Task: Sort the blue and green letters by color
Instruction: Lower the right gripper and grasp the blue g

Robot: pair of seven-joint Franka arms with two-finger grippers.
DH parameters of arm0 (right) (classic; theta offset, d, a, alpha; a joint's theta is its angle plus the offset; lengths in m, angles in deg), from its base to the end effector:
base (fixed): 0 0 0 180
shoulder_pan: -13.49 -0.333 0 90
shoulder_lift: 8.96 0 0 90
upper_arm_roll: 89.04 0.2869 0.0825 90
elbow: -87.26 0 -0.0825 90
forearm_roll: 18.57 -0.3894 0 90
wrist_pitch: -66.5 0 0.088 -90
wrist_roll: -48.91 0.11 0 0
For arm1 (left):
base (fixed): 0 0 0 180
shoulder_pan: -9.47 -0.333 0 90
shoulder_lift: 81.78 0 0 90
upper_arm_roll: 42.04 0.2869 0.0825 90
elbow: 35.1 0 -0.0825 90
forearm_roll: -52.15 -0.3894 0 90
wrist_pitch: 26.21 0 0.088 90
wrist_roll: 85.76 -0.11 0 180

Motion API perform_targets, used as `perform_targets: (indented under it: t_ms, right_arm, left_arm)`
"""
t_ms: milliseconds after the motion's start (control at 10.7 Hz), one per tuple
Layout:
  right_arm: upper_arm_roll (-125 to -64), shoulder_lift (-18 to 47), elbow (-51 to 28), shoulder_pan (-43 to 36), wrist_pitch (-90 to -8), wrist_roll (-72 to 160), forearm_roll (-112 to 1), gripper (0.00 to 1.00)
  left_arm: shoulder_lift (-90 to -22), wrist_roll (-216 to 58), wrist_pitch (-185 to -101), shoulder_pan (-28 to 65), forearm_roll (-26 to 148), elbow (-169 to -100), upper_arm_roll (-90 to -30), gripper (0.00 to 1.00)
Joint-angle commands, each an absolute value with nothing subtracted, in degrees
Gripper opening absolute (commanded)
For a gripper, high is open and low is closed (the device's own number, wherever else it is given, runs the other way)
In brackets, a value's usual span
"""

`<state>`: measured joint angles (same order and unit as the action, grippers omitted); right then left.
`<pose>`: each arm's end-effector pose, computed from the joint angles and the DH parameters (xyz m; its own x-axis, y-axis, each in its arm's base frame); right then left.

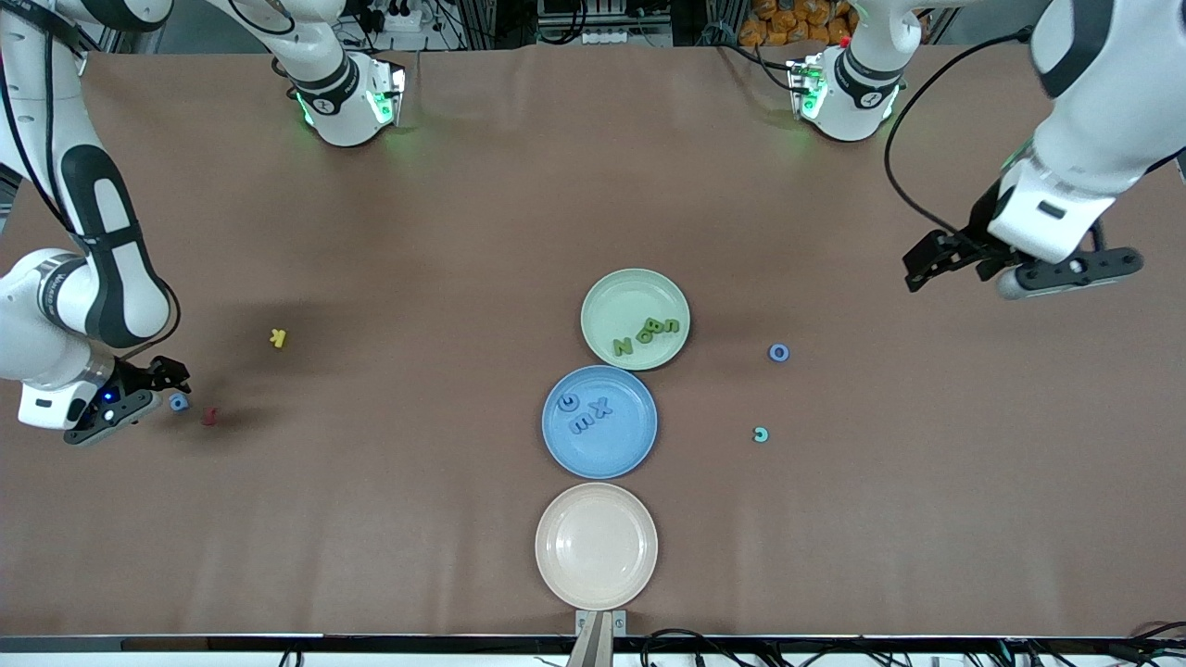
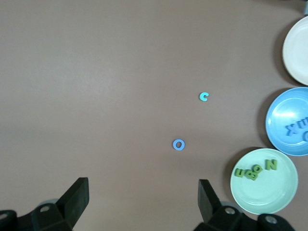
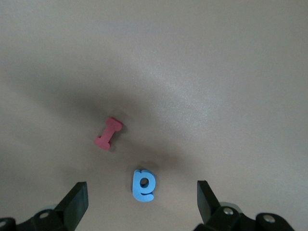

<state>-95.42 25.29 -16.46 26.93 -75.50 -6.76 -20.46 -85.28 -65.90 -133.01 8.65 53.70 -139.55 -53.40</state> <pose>0.6104 -0.2165 0.1883 0.8125 0.5829 0.0086 0.5803 -0.8101 0.0842 0.5515 -0.1070 0.5303 0.9814 0.1696 0.0898 0.1658 -0.9850 0.0479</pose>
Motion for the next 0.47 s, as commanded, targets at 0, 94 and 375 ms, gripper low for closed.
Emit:
perform_targets:
  t_ms: [0,94,375]
  right_arm:
    - [-94.23,26.72,-17.94,28.96,-78.86,-8.22,-21.21,1.00]
    - [-94.14,26.90,-18.90,29.22,-80.61,-8.22,-21.21,1.00]
    - [-94.05,28.56,-20.05,29.58,-84.05,-8.22,-21.30,1.00]
  left_arm:
    - [-80.21,-71.59,-118.46,8.23,54.36,-125.41,-53.47,1.00]
    - [-79.85,-74.13,-114.15,8.32,53.31,-122.93,-53.55,1.00]
    - [-80.63,-81.00,-112.96,8.15,51.37,-122.29,-53.55,1.00]
